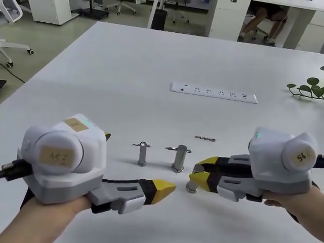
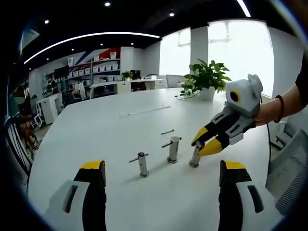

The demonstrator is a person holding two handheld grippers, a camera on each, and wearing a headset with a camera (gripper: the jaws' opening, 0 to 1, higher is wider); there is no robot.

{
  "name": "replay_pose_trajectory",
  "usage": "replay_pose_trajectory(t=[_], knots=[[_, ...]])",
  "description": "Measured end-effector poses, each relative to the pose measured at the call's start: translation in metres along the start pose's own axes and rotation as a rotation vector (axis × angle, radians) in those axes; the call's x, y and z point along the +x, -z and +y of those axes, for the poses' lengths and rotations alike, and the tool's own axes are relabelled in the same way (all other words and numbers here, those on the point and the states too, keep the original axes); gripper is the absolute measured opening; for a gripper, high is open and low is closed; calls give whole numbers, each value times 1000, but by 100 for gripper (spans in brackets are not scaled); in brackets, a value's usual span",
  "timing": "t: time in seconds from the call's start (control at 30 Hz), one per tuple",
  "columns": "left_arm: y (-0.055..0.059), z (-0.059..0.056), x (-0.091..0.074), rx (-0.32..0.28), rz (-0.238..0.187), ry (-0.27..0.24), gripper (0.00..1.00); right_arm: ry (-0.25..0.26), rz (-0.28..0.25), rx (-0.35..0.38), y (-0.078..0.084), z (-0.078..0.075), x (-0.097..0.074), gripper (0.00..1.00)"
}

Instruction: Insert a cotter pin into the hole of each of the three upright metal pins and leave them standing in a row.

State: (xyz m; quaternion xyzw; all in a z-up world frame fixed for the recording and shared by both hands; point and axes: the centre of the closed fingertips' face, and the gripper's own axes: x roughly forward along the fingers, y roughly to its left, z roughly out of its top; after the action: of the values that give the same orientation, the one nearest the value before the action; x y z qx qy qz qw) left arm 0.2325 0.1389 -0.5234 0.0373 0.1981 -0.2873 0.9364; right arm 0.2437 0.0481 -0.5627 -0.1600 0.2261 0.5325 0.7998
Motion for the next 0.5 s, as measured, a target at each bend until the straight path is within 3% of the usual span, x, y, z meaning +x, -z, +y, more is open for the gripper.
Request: replay_pose_trajectory(t=[0.33, 0.5], knots=[[-1, -1, -1, 2, -5, -1, 98, -27, -20, 50, -16, 4, -14, 26], [-5, -1, -1, -2, -19, -1, 98, -41, -13, 64, -29, -2, -27, 31]])
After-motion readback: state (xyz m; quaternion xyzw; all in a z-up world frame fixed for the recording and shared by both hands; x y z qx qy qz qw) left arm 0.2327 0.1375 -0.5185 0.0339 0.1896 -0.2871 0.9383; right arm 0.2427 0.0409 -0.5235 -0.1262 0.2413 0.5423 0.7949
